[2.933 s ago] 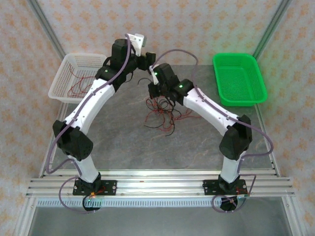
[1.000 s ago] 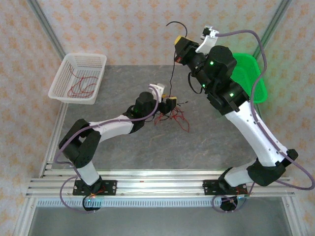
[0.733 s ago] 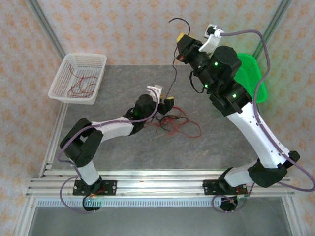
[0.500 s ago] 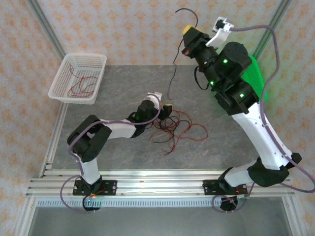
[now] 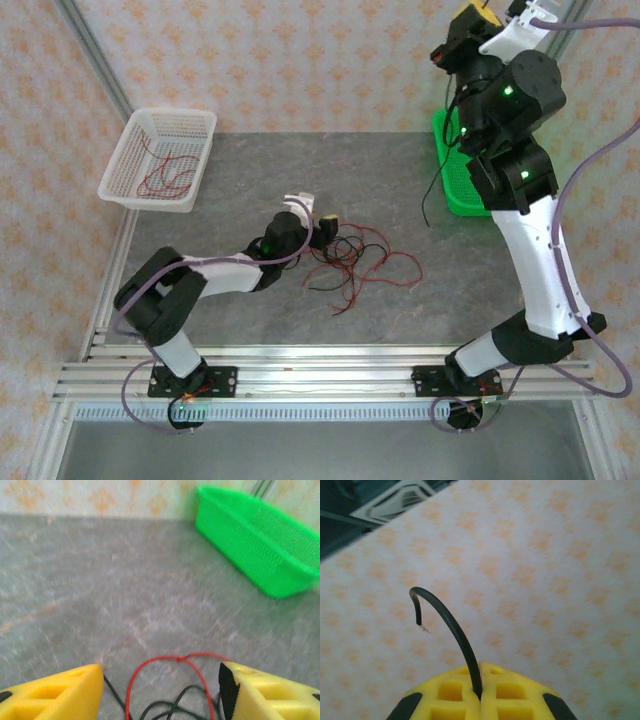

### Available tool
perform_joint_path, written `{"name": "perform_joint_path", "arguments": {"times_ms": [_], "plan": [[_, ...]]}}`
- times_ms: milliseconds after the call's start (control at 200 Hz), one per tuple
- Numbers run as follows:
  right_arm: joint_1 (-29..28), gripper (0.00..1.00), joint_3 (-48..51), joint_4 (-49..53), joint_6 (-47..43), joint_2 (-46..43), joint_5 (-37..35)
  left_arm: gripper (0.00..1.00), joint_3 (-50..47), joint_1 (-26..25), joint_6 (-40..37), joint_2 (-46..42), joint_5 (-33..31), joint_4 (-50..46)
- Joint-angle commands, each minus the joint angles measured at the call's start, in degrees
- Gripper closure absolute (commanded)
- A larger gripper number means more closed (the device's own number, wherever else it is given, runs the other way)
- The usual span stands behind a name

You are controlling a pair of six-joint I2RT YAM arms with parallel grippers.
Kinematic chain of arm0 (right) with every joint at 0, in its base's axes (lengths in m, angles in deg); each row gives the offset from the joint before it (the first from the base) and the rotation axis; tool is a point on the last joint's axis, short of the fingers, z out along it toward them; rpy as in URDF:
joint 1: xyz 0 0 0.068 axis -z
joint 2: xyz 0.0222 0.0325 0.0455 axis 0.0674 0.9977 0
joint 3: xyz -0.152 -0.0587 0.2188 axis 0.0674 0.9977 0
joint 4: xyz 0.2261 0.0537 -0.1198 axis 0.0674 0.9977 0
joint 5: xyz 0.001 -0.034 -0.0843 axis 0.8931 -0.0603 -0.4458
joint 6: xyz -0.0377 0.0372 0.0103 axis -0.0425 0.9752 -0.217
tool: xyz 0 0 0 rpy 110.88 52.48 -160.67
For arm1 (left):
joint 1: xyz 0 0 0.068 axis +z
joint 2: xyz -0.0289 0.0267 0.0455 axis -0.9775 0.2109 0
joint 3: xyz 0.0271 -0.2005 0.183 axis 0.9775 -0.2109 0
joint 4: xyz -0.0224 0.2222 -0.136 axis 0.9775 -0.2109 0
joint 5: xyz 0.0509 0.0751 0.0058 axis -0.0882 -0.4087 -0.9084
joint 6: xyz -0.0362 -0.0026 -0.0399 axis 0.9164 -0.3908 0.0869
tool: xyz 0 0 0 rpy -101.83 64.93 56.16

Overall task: Untangle the cables
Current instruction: Untie the cable from multiple cables, then place the cable in the container.

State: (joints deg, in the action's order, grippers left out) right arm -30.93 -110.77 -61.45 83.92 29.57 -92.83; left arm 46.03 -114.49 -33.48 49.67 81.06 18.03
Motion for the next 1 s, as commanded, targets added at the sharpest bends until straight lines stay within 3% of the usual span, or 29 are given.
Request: {"name": "perform_joint_path", "arguments": {"times_ms": [0, 330, 521, 586, 661, 786, 996], "plan": [[3.68, 1.00, -1.43, 0.74, -4.20, 1.92, -1.50, 0.35, -1.80, -0.12, -1.00, -6.04, -3.03, -1.28], [16.40, 1.00, -1.58, -2.43, -4.55, 10.39, 4.26, 0.29, -6.67, -0.07, -1.08, -22.12, -3.84, -8.03], [23.20, 1.00, -2.26, -3.54, -4.26, 17.09, 6.25, 0.21, -8.45, 0.01, 0.44, -28.93, 0.47, -11.86], [25.73, 1.00, -2.19, -3.91, -3.94, 19.32, 7.78, 0.15, -9.21, 0.10, 1.90, -30.55, 3.02, -12.50], [28.30, 1.00, -1.46, -4.39, -3.24, 21.74, 9.81, 0.01, -11.33, 0.60, 4.04, -32.22, 7.19, -10.86], [31.24, 1.00, 0.91, -5.80, -3.28, 24.73, 13.08, 0.01, -12.77, 1.33, 5.95, -34.24, 10.54, -11.86], [33.21, 1.00, 3.72, -7.82, -4.66, 29.03, 14.92, 0.01, -12.67, 1.32, 5.04, -39.78, 5.80, -18.70]]}}
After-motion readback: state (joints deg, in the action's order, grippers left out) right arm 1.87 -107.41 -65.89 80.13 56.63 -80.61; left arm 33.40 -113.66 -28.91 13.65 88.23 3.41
